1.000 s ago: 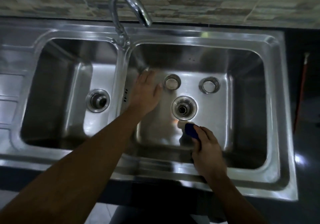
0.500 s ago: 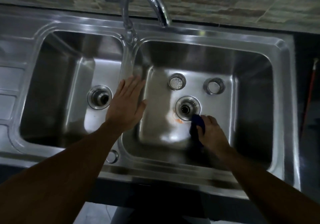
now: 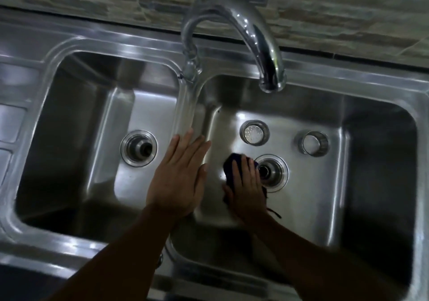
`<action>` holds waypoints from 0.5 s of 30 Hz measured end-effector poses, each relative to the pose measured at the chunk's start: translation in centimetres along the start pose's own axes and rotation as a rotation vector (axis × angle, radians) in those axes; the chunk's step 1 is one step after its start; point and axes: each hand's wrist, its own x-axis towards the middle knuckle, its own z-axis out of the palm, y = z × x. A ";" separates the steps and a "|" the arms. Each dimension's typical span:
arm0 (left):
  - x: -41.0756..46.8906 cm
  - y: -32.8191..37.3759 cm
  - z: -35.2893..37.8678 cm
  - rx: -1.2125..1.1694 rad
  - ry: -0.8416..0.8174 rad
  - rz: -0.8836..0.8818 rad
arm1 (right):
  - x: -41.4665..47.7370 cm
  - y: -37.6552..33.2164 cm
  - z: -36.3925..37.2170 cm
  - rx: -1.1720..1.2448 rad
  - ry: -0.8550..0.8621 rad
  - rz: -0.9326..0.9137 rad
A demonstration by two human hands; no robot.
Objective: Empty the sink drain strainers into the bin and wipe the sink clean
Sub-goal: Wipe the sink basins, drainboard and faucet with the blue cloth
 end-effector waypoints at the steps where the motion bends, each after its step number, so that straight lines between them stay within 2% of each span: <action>1: 0.0 0.1 -0.1 -0.003 0.005 -0.001 | 1.2 -1.7 -0.1 0.050 0.027 0.043; 3: 0.1 0.2 -0.2 -0.008 0.001 -0.005 | 2.7 -4.2 0.2 0.083 0.032 -0.025; 6: 0.3 0.4 -0.4 -0.006 -0.022 -0.017 | 1.8 -5.6 1.0 0.040 -0.104 -0.269; 11: 0.3 0.5 -0.8 -0.035 0.003 -0.012 | -3.2 0.7 -0.6 -0.112 -0.326 -0.735; 12: 0.3 0.6 -0.8 -0.042 0.009 -0.012 | -4.1 3.2 -1.5 -0.114 -0.359 -0.759; 15: 0.2 0.6 -0.9 -0.040 0.014 -0.008 | -8.0 11.5 -4.4 -0.225 -0.403 -0.683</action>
